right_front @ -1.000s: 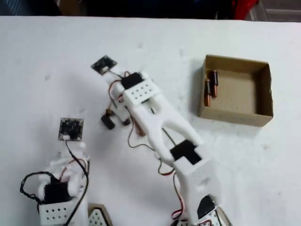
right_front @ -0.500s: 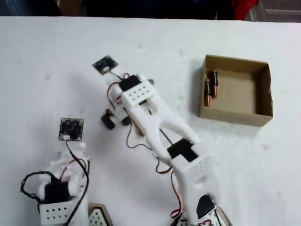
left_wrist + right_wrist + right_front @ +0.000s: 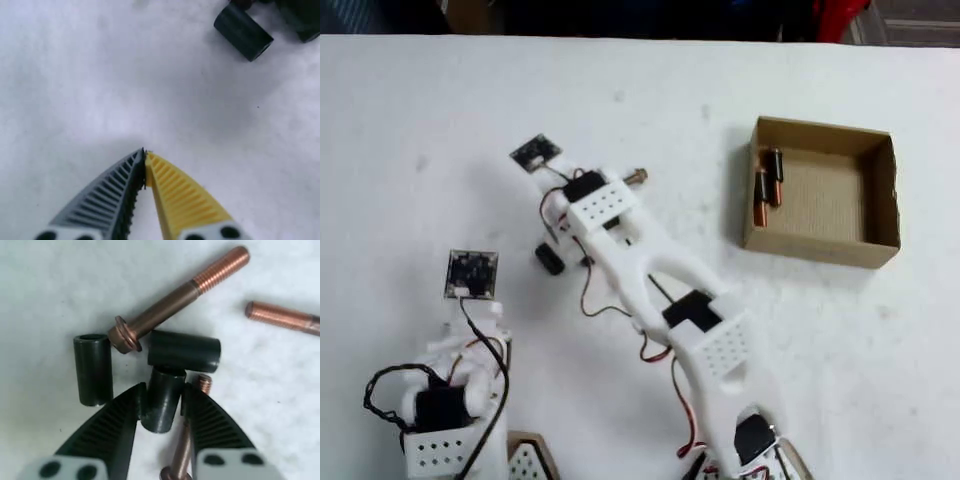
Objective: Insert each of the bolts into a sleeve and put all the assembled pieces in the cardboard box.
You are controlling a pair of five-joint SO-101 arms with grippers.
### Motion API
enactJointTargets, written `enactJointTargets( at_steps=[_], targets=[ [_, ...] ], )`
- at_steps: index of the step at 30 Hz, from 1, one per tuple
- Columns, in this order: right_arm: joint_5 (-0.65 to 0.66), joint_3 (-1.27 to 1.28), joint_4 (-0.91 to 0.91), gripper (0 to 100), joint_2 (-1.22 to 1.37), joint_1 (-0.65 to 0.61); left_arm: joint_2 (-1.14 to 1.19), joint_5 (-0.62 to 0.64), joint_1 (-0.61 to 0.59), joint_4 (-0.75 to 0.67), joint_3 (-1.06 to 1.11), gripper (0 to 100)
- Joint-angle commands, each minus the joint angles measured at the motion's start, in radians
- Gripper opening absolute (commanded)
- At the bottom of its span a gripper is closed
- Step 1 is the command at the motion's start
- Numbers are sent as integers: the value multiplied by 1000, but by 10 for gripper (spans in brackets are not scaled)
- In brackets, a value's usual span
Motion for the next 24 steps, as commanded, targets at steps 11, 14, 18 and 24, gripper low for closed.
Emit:
enactJointTargets(
  at_steps=[11, 14, 18, 24],
  targets=[
    [-6, -101, -7, 11, 81, -8, -13, -6, -8, -32, -3, 24],
    [-6, -103, 13, 16, 76, -5, -13, -6, -8, -32, -3, 24],
    [-6, -143, 87, 16, 53, -4, -13, -8, -8, -32, -3, 24],
    [0, -207, 219, 16, -42, 2, -13, -8, -4, -32, -3, 26]
  ],
)
